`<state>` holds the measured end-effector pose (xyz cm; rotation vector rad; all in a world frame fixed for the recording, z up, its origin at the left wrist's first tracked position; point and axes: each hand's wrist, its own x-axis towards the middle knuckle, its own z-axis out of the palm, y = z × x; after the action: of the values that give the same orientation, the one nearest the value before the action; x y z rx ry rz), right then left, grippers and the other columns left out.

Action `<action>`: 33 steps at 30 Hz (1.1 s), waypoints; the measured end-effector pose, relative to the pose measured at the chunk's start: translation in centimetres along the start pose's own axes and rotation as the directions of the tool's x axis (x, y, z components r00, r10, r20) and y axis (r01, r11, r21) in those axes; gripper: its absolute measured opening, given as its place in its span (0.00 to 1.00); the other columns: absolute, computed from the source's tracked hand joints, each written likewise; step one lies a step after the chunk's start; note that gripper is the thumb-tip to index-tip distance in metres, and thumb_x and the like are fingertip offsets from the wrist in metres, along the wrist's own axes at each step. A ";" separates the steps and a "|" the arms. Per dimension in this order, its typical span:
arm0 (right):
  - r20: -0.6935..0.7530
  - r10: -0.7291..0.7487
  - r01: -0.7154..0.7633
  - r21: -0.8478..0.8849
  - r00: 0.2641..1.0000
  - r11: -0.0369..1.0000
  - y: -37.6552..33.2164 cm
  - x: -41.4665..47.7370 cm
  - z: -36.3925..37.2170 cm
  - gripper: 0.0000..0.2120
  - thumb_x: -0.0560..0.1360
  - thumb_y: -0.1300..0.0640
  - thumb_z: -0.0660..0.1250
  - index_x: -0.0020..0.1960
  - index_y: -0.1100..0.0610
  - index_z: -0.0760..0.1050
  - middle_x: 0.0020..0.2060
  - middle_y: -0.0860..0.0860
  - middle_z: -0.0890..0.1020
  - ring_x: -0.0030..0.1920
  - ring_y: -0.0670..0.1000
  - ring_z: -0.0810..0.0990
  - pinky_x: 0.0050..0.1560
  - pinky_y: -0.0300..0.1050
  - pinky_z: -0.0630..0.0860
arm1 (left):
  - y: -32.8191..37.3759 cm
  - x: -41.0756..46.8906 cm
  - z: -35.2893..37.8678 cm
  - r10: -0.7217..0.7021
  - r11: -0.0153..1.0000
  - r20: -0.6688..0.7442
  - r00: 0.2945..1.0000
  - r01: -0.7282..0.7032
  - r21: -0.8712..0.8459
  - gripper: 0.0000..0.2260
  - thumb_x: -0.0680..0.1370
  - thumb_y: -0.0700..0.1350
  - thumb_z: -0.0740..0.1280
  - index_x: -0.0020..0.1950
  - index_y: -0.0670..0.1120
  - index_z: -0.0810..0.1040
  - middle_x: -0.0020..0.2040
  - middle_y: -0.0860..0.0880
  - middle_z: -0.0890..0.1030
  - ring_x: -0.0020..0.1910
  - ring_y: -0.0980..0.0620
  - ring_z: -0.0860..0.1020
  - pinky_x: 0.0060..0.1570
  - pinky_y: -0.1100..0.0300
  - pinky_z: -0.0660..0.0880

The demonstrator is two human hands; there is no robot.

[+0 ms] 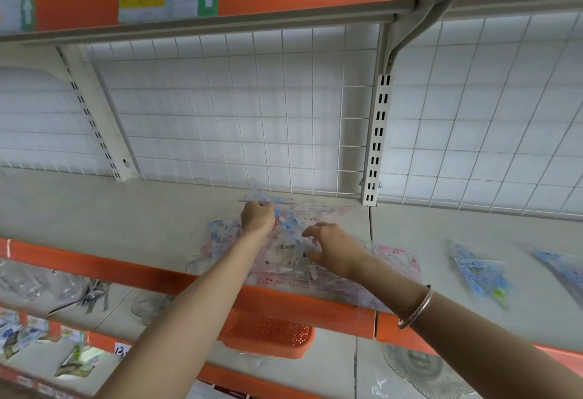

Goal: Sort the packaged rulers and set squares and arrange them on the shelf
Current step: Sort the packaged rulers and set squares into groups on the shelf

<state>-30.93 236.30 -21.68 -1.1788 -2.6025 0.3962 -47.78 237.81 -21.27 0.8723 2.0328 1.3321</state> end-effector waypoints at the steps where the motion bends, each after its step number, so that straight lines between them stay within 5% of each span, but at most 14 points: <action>1: 0.012 -0.001 0.001 0.017 1.000 1.000 0.1 -0.1 -0.2 0.21 0.76 0.55 0.66 0.67 0.57 0.71 0.62 0.56 0.75 0.60 0.55 0.74 0.60 0.44 0.71 | 0.5 -0.2 -0.3 0.025 0.999 -0.041 0.999 -0.024 0.041 0.14 0.79 0.39 0.58 0.32 0.44 0.66 0.33 0.44 0.75 0.31 0.48 0.74 0.30 0.58 0.72; 4: 0.088 0.004 -0.011 0.079 0.996 0.997 0.3 -0.2 -0.9 0.26 0.72 0.50 0.72 0.67 0.56 0.71 0.63 0.53 0.74 0.61 0.53 0.73 0.60 0.43 0.69 | 1.0 -0.1 -0.9 0.056 0.994 -0.070 0.996 -0.049 0.102 0.16 0.80 0.39 0.57 0.32 0.45 0.64 0.30 0.48 0.68 0.27 0.52 0.67 0.26 0.61 0.61; 8: 0.132 0.014 -0.037 0.171 0.991 0.985 0.6 -0.4 -1.7 0.34 0.65 0.48 0.77 0.67 0.55 0.71 0.64 0.52 0.72 0.61 0.51 0.73 0.57 0.40 0.69 | 0.9 -0.3 -1.2 0.024 0.999 0.027 0.999 -0.025 0.036 0.10 0.80 0.38 0.57 0.42 0.40 0.73 0.36 0.45 0.78 0.30 0.51 0.76 0.33 0.56 0.78; 12: 0.185 0.062 -0.080 0.090 0.981 0.993 1.1 -0.3 -1.8 0.38 0.62 0.46 0.78 0.69 0.52 0.68 0.61 0.53 0.72 0.58 0.52 0.72 0.57 0.43 0.69 | 0.5 -0.8 -1.2 -0.020 0.998 0.134 0.991 0.027 -0.050 0.08 0.81 0.37 0.57 0.49 0.38 0.74 0.43 0.42 0.81 0.36 0.48 0.81 0.36 0.53 0.80; 18: 0.211 0.111 -0.147 0.165 0.971 0.975 1.2 -0.4 -2.2 0.35 0.65 0.54 0.78 0.68 0.54 0.67 0.57 0.54 0.76 0.50 0.48 0.71 0.51 0.40 0.69 | 0.4 -1.5 -0.6 0.006 1.000 0.236 0.972 -0.004 -0.009 0.07 0.81 0.39 0.56 0.50 0.42 0.73 0.48 0.40 0.83 0.37 0.51 0.82 0.38 0.56 0.78; 22: 0.180 0.184 -0.237 0.345 0.966 0.908 1.9 -0.3 -2.8 0.29 0.67 0.67 0.74 0.65 0.56 0.70 0.46 0.54 0.79 0.42 0.49 0.76 0.40 0.37 0.73 | 0.4 -1.5 -0.3 0.026 0.999 0.255 0.967 -0.034 0.026 0.06 0.82 0.40 0.55 0.48 0.42 0.70 0.38 0.46 0.81 0.34 0.52 0.79 0.32 0.60 0.70; 26: 0.104 0.321 -0.325 0.540 0.941 0.777 3.1 0.6 -3.4 0.23 0.72 0.75 0.63 0.63 0.59 0.71 0.40 0.55 0.81 0.36 0.50 0.79 0.42 0.44 0.79 | 0.2 -1.3 -0.2 0.032 0.999 0.273 0.962 -0.033 0.000 0.08 0.82 0.40 0.55 0.57 0.39 0.71 0.36 0.45 0.79 0.33 0.50 0.78 0.44 0.53 0.76; 33: 0.073 0.448 -0.379 0.663 0.891 0.645 3.7 2.5 -3.3 0.16 0.73 0.73 0.61 0.57 0.61 0.75 0.39 0.56 0.82 0.33 0.49 0.77 0.31 0.39 0.73 | 0.2 -1.3 -0.2 0.007 1.000 0.293 0.956 0.000 -0.023 0.07 0.82 0.37 0.55 0.58 0.38 0.70 0.36 0.43 0.76 0.31 0.49 0.72 0.30 0.58 0.70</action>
<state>-28.85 241.03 -19.66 -1.4338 -1.7856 1.2103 -47.09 236.74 -20.89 0.9988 1.7835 1.1484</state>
